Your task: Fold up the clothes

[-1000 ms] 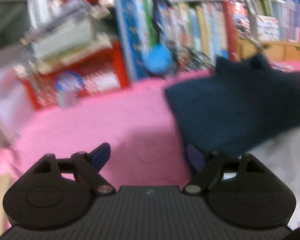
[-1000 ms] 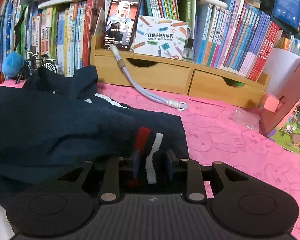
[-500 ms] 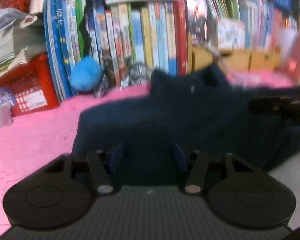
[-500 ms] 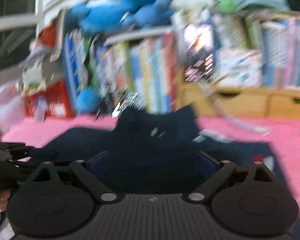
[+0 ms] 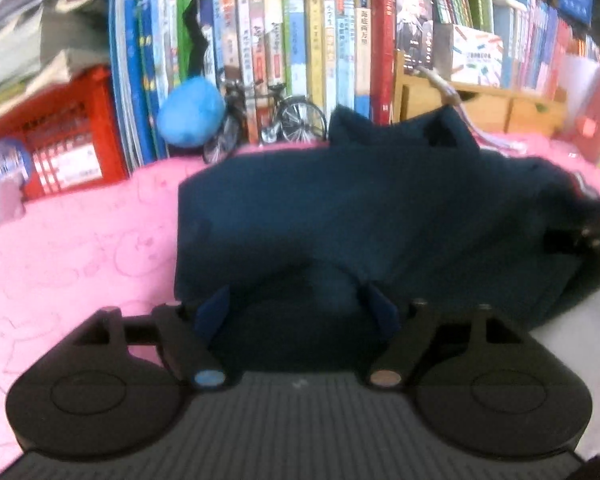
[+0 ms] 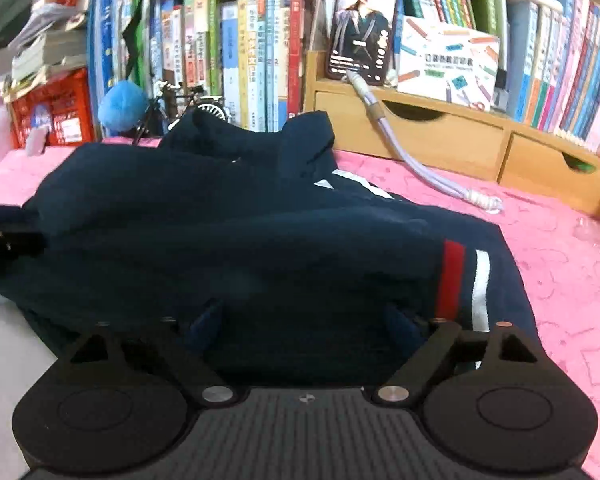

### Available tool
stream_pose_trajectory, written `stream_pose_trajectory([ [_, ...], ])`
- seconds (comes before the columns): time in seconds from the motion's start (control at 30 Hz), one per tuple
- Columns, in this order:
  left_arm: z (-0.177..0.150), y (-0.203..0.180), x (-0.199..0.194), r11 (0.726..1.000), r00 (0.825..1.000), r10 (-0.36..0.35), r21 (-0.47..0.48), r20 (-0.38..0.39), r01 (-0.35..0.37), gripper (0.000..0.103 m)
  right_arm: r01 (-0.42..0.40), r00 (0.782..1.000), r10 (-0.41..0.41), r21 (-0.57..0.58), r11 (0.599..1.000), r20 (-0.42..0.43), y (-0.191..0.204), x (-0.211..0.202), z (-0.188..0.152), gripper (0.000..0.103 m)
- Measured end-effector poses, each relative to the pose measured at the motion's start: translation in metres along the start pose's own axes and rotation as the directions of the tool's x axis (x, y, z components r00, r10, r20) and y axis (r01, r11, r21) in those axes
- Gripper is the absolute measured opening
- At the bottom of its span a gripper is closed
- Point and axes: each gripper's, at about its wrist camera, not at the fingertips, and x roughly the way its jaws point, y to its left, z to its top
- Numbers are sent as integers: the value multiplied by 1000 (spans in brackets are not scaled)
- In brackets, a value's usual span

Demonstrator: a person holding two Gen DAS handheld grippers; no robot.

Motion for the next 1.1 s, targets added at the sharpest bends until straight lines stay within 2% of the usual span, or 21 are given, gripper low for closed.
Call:
stream_pose_trajectory([
  [0.17, -2, 25, -11, 990, 997, -80, -112, 14, 81, 77, -19, 1000, 20, 14, 1000, -4, -2, 0, 2, 84],
  [0.2, -2, 31, -15, 989, 998, -65, -131, 12, 66, 77, -20, 1000, 20, 14, 1000, -5, -2, 0, 3, 84],
  [0.3, -3, 48, -26, 985, 998, 58, -162, -13, -60, 82, -23, 1000, 23, 14, 1000, -6, -2, -1, 4, 84],
  [0.33, -4, 58, -32, 981, 997, 72, -179, -12, -73, 78, -24, 1000, 24, 15, 1000, -7, -3, -1, 4, 84],
  [0.37, -4, 61, -36, 979, 992, 126, -161, -20, -128, 77, -23, 1000, 23, 14, 1000, -7, -3, -1, 4, 84],
  [0.4, -3, 60, -39, 970, 976, 213, -113, -33, -215, 76, -23, 1000, 23, 14, 1000, -7, -3, -1, 4, 84],
  [0.43, -1, 59, -41, 952, 954, 298, -64, -42, -301, 71, -23, 1000, 23, 14, 1000, -7, -3, -1, 4, 85],
  [0.47, 0, 57, -43, 924, 923, 382, -15, -47, -383, 58, -24, 1000, 24, 14, 1000, -8, -3, -1, 4, 85],
  [0.5, 6, 56, -47, 914, 914, 404, -4, -32, -405, 56, -25, 1000, 25, 14, 1000, -8, -3, -1, 4, 86],
  [0.57, 21, 51, -54, 939, 940, 341, -51, 22, -339, 57, -26, 1000, 26, 14, 1000, -8, -3, 0, 4, 86],
  [0.63, 33, 38, -48, 970, 970, 233, -94, 76, -225, 61, -27, 1000, 27, 15, 1000, -10, -3, 0, 4, 86],
  [0.7, 41, 17, -28, 989, 987, 129, -81, 98, -122, 62, -28, 1000, 28, 14, 1000, -10, -3, 0, 4, 86],
  [0.8, 58, -22, 9, 999, 998, 20, -30, 65, -18, 63, -29, 1000, 29, 14, 999, -11, -3, -1, 4, 86],
  [0.87, 60, -40, 36, 1000, 1000, 7, 12, 13, -7, 63, -31, 999, 31, 16, 999, -12, -3, 0, 4, 86],
  [0.97, 50, -46, 66, 994, 997, 64, 93, -41, -60, 65, -33, 999, 33, 17, 999, -13, -3, 0, 4, 87],
  [1.03, 42, -32, 66, 990, 996, 90, 110, -26, -87, 72, -35, 999, 35, 19, 999, -14, -3, 0, 4, 87],
  [1.1, 34, -6, 62, 993, 994, 105, 61, -29, -103, 73, -37, 999, 37, 21, 999, -15, -4, 0, 4, 87],
])
